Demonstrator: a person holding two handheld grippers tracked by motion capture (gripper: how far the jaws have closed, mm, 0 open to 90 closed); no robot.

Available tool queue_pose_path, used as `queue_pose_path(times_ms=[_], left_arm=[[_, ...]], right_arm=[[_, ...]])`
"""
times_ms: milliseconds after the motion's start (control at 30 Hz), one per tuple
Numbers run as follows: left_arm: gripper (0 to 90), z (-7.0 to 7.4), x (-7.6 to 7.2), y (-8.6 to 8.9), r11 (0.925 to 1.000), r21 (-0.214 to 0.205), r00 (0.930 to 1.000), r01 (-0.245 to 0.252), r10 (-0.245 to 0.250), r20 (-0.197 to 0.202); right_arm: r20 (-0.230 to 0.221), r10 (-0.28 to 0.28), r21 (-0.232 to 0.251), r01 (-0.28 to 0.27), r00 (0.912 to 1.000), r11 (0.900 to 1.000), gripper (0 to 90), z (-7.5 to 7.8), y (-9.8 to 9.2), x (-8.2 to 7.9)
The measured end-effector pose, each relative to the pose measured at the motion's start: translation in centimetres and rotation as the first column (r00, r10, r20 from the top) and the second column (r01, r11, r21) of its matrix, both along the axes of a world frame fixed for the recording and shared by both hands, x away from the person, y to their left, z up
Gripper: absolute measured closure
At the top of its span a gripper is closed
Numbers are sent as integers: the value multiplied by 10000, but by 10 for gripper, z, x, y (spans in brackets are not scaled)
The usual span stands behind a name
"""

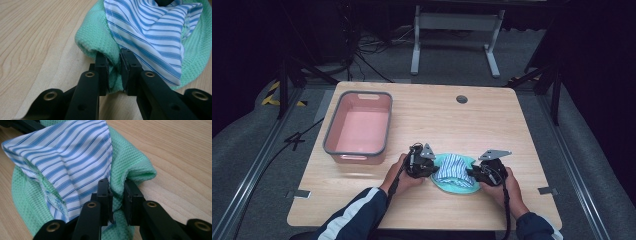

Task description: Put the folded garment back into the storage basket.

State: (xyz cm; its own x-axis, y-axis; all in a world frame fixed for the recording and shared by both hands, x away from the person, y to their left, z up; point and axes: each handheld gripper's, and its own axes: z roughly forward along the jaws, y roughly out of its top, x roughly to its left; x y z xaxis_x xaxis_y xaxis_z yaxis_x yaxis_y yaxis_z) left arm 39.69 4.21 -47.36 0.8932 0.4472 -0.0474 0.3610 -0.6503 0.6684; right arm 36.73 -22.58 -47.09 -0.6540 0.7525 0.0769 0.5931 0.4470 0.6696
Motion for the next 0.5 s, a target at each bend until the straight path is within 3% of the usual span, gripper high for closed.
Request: queue_pose_path(times_ms=[300,500], left_arm=[[811,3,0,0,10000,59,10000,-32,32,45],[815,8,-2,1,9999,119,9998,8,-10,201]], right_arm=[[-231,-51,188,56,9997,9998,784,3,-2,-1],[-105,-71,258,74,9999,9996,787,7,-2,-2]])
